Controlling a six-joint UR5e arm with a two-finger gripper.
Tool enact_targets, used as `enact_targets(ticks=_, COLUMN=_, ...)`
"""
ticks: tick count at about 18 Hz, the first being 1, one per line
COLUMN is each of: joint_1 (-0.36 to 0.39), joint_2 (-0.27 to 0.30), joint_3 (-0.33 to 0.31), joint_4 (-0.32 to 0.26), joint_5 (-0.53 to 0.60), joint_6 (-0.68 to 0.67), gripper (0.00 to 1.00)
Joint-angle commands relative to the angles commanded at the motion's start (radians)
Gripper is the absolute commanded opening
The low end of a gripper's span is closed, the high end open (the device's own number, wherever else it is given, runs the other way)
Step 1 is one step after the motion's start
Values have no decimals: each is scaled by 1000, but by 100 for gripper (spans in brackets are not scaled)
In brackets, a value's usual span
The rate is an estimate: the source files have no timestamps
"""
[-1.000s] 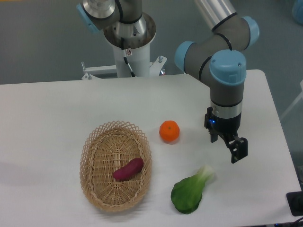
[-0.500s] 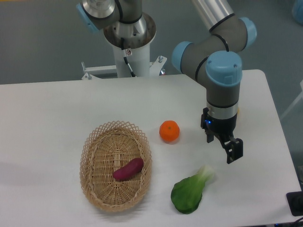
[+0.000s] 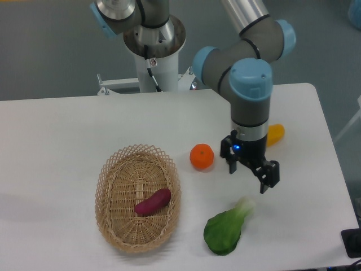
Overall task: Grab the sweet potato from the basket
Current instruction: 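Move the open gripper over the basket above the purple sweet potato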
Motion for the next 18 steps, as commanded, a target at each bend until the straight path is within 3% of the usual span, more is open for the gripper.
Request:
enact_targets(ticks=5, joint_1=-71, joint_2=17, joint_3=-15, joint_4=-2, joint_5=3, joint_6=-160, gripper=100)
enact_targets(ticks=10, joint_1=-158, joint_2=22, joint_3=-100, joint_4=0, joint_5=6, joint_6=-148, gripper=100)
enact_targets(ticks=18, joint_1=-245, joint_2=-86, joint_3=-106, joint_4=-2, joint_5=3, joint_6=-92, gripper=100)
